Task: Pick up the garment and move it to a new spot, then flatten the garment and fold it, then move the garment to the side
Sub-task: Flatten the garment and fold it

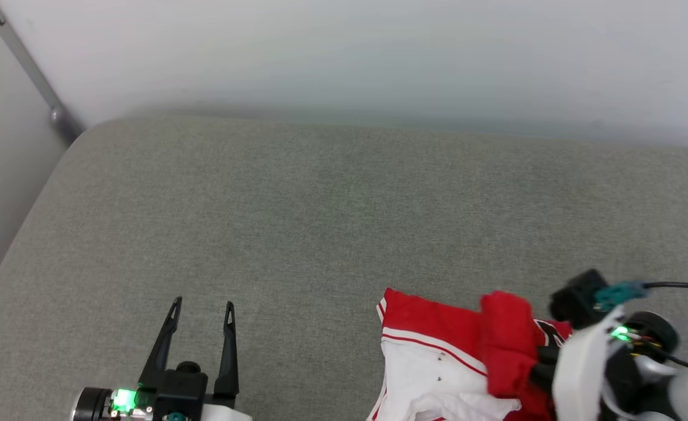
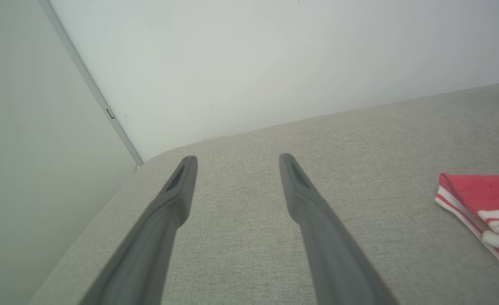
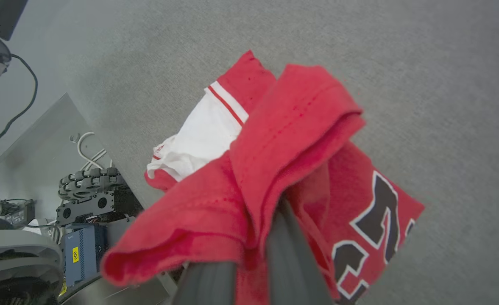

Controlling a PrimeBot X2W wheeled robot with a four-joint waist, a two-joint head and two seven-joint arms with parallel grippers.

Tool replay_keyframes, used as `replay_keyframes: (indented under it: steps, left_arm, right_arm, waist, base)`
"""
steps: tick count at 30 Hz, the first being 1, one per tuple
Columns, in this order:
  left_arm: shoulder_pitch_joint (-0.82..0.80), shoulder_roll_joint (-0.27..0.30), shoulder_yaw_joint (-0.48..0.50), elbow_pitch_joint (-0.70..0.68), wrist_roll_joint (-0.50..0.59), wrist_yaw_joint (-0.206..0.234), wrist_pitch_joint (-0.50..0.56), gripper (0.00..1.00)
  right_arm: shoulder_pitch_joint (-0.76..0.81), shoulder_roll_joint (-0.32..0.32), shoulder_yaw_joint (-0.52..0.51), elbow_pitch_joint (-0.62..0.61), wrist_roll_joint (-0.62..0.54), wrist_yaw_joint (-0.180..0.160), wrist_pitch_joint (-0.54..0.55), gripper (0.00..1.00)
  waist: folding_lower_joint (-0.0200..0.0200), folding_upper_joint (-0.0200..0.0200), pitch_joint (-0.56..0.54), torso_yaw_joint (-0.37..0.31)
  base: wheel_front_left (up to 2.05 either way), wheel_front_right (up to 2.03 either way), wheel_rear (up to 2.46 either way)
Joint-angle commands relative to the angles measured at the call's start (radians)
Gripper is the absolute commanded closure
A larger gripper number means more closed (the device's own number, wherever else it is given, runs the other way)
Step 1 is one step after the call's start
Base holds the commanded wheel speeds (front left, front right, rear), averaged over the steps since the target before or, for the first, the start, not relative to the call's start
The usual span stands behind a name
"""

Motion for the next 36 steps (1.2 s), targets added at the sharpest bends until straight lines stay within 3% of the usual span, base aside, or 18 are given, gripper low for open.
replay_keyframes:
  steps: [1, 6, 12, 18, 21, 22, 23, 24, 25, 26, 31, 36]
  left_arm:
    - [-0.021, -0.007, 0.0, 0.001, 0.007, -0.005, -0.004, 0.0]
    - [-0.044, -0.02, -0.005, 0.001, 0.012, -0.013, -0.004, 0.0]
    - [-0.072, -0.039, -0.011, 0.004, 0.017, -0.023, -0.004, 0.0]
    - [-0.093, -0.049, -0.012, 0.008, 0.019, -0.03, -0.003, 0.0]
    - [-0.091, -0.051, -0.006, 0.013, 0.017, -0.029, -0.003, 0.0]
    - [-0.085, -0.049, -0.003, 0.014, 0.016, -0.028, -0.003, 0.0]
    - [-0.078, -0.048, -0.001, 0.016, 0.016, -0.029, -0.003, 0.0]
    - [-0.073, -0.048, 0.0, 0.019, 0.014, -0.031, -0.003, 0.0]
    - [-0.068, -0.048, 0.001, 0.021, 0.013, -0.032, -0.003, 0.0]
    - [-0.062, -0.048, 0.003, 0.022, 0.012, -0.033, -0.003, 0.0]
    - [-0.033, -0.044, 0.012, 0.024, 0.006, -0.039, -0.003, 0.0]
    - [-0.005, -0.043, 0.03, 0.014, 0.002, -0.042, -0.003, 0.0]
  right_arm:
    - [-0.035, 0.015, 0.033, 0.01, -0.007, 0.0, 0.004, 1.0]
    - [-0.187, 0.076, 0.19, 0.1, -0.059, 0.0, -0.014, 1.0]
    - [-0.316, 0.162, 0.33, 0.308, -0.09, 0.0, -0.051, 1.0]
    - [-0.37, 0.197, 0.444, 0.513, -0.106, -0.001, -0.084, 1.0]
    - [-0.377, 0.208, 0.483, 0.558, -0.092, -0.001, -0.125, 1.0]
    - [-0.384, 0.208, 0.492, 0.559, -0.09, -0.001, -0.142, 0.82]
    - [-0.392, 0.2, 0.498, 0.557, -0.09, -0.001, -0.161, 0.58]
    - [-0.399, 0.191, 0.499, 0.549, -0.085, -0.001, -0.183, 0.49]
    - [-0.402, 0.182, 0.498, 0.537, -0.084, -0.001, -0.21, 0.08]
    - [-0.403, 0.172, 0.497, 0.523, -0.085, -0.001, -0.235, 0.0]
    - [-0.369, 0.105, 0.445, 0.422, -0.103, -0.001, -0.344, 0.0]
    - [-0.317, 0.064, 0.278, 0.335, -0.182, 0.0, -0.459, 0.0]
  waist:
    - [0.0, -0.0001, 0.01, 0.01]
    - [0.0, -0.0001, 0.043, 0.032]
    - [0.0, -0.0001, 0.081, 0.054]
    - [0.0, -0.0001, 0.105, 0.069]
    - [0.0, -0.0001, 0.101, 0.065]
    - [0.0, -0.0001, 0.095, 0.06]
    - [0.0, -0.0001, 0.089, 0.057]
    - [0.0, -0.0001, 0.08, 0.053]
    - [0.0, -0.0001, 0.069, 0.049]
    - [0.0, -0.0001, 0.059, 0.043]
    - [0.0, -0.0001, 0.008, 0.01]
    - [0.0, -0.0001, -0.02, -0.036]
  base:
    - [0.0, 0.0, 0.0]
    - [0.0, 0.0, 0.0]
    - [0.0, 0.0, 0.0]
    - [0.0, 0.0, 0.0]
    - [0.0, 0.0, 0.0]
    - [0.0, 0.0, 0.0]
    - [0.0, 0.0, 0.0]
    - [0.0, 0.0, 0.0]
    - [0.0, 0.0, 0.0]
    - [0.0, 0.0, 0.0]
    - [0.0, 0.0, 0.0]
    - [0.0, 0.0, 0.0]
